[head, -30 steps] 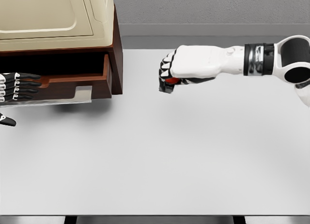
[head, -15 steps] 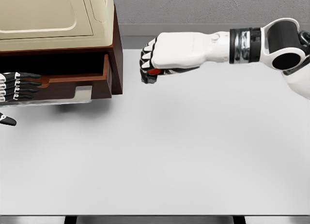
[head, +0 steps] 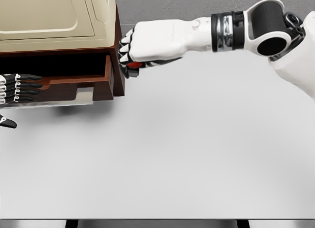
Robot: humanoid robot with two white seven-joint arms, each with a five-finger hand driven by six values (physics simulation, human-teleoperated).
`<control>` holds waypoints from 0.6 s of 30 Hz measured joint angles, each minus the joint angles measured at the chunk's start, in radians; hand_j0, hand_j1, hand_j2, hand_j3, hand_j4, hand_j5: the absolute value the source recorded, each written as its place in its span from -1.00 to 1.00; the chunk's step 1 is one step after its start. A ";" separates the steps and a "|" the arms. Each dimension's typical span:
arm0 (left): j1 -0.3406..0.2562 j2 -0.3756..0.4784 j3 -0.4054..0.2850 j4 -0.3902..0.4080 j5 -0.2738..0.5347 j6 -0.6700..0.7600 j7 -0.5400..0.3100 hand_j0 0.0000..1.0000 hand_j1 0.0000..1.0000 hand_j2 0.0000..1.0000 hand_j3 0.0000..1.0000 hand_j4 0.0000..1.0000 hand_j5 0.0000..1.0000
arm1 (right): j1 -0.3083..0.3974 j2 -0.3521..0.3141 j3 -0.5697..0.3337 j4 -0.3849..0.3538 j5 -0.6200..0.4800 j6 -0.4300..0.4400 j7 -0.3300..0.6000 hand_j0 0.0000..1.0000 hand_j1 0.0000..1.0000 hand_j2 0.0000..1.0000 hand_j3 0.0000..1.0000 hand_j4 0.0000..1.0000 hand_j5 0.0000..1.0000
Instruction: Open the cabinet drawer with left arm, and place a switch into the drawer with right arm
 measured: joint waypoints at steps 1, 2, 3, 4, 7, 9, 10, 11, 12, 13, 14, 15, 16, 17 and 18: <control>0.000 0.000 0.000 0.000 0.000 0.000 0.000 1.00 1.00 1.00 1.00 1.00 1.00 | -0.005 0.006 0.002 0.007 0.000 0.000 0.000 -0.05 -0.05 -0.05 -0.05 -0.05 -0.05; 0.000 -0.001 0.000 0.000 0.000 0.000 0.000 1.00 1.00 1.00 1.00 1.00 1.00 | -0.014 0.011 0.003 0.014 0.000 0.000 0.000 -0.05 -0.05 -0.05 -0.05 -0.05 -0.05; 0.000 -0.001 0.000 0.000 0.000 0.000 0.000 1.00 1.00 1.00 1.00 1.00 1.00 | -0.021 0.018 0.006 0.023 0.000 0.000 0.000 -0.05 -0.05 -0.05 -0.05 -0.05 -0.05; 0.000 -0.001 0.000 0.000 0.000 0.000 0.000 1.00 1.00 1.00 1.00 1.00 1.00 | -0.029 0.027 0.008 0.032 0.001 0.000 0.000 -0.05 -0.05 -0.05 -0.05 -0.05 -0.05; 0.000 -0.001 0.000 0.000 0.000 0.000 0.000 1.00 1.00 1.00 1.00 1.00 1.00 | -0.044 0.051 0.019 0.054 0.001 0.000 0.000 -0.05 -0.05 -0.05 -0.05 -0.05 -0.05; 0.000 -0.002 0.000 0.000 0.000 0.000 0.000 1.00 1.00 1.00 1.00 1.00 1.00 | -0.057 0.064 0.023 0.063 0.000 0.000 0.000 -0.05 -0.05 -0.05 -0.05 -0.05 -0.05; 0.000 -0.003 0.000 0.000 0.000 0.000 0.000 1.00 1.00 1.00 1.00 1.00 1.00 | -0.063 0.072 0.026 0.071 0.001 0.000 0.000 -0.05 -0.05 -0.05 -0.05 -0.05 -0.05; 0.000 -0.003 0.000 0.000 0.000 0.000 0.000 1.00 1.00 1.00 1.00 1.00 1.00 | -0.069 0.082 0.029 0.081 0.000 0.000 0.000 -0.05 -0.05 -0.05 -0.05 -0.05 -0.05; 0.000 -0.003 0.000 0.000 0.000 0.000 0.000 1.00 1.00 1.00 1.00 1.00 1.00 | -0.074 0.092 0.033 0.091 0.000 0.000 0.000 -0.05 -0.05 -0.05 -0.05 -0.05 -0.05; 0.000 -0.004 0.000 0.000 0.000 0.000 0.000 1.00 1.00 1.00 1.00 1.00 1.00 | -0.077 0.101 0.035 0.101 0.000 0.000 0.000 -0.05 -0.05 -0.05 -0.05 -0.05 -0.05; 0.000 -0.004 0.000 0.000 0.000 0.000 0.000 1.00 1.00 1.00 1.00 1.00 1.00 | -0.081 0.111 0.038 0.112 0.001 0.000 0.000 -0.05 -0.05 -0.05 -0.05 -0.05 -0.05; 0.000 -0.005 0.000 0.000 0.000 0.000 0.000 1.00 1.00 1.00 1.00 1.00 1.00 | -0.083 0.121 0.039 0.124 0.001 0.000 0.000 -0.05 -0.05 -0.05 -0.05 -0.05 -0.05; 0.000 -0.005 0.000 0.000 0.000 0.000 0.000 1.00 1.00 1.00 1.00 1.00 1.00 | -0.087 0.131 0.040 0.135 0.001 0.000 0.000 -0.05 -0.05 -0.05 -0.05 -0.05 -0.05; 0.000 -0.006 0.000 0.000 0.000 0.000 0.000 1.00 1.00 1.00 1.00 1.00 1.00 | -0.089 0.140 0.041 0.146 0.002 0.000 0.000 -0.06 -0.06 -0.06 -0.06 -0.06 -0.06; 0.000 -0.006 0.000 0.000 0.000 0.000 0.000 1.00 1.00 1.00 1.00 1.00 1.00 | -0.094 0.149 0.042 0.156 0.002 0.000 0.000 -0.06 -0.06 -0.06 -0.06 -0.06 -0.06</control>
